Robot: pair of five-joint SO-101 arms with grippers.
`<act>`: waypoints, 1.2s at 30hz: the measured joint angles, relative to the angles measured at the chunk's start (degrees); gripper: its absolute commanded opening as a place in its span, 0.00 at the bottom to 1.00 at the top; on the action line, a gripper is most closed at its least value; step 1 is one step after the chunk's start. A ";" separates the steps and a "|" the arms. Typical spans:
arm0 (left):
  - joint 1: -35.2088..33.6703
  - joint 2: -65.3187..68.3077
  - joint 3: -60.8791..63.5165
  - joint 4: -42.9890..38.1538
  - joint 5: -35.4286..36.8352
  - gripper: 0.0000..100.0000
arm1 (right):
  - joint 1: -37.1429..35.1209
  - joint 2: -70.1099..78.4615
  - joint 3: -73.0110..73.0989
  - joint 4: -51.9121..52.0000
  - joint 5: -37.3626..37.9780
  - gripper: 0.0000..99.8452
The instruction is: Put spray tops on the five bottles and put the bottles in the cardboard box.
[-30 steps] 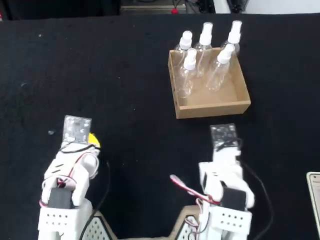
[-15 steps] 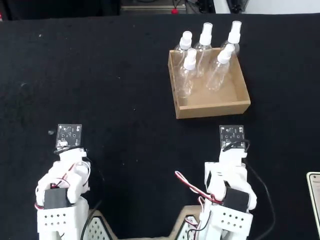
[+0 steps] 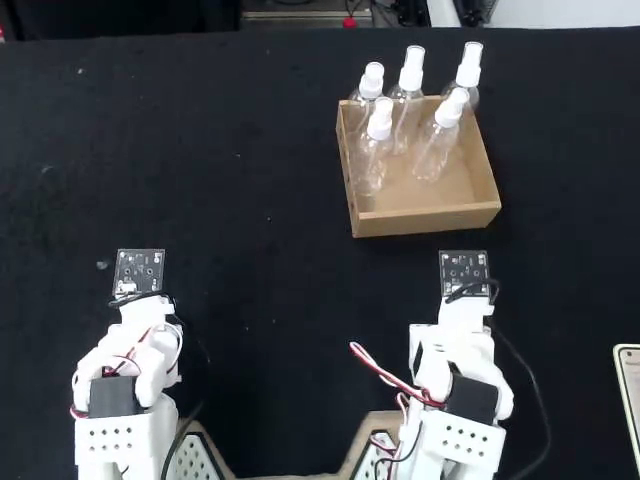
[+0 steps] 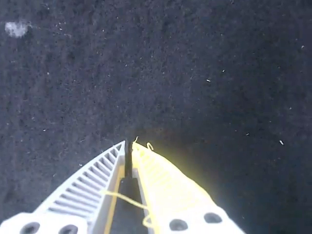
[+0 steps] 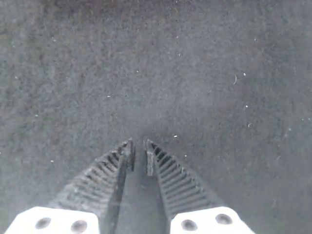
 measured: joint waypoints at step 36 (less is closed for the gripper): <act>7.38 -0.70 0.00 0.35 0.00 0.03 | 0.00 0.00 0.00 0.00 0.00 0.01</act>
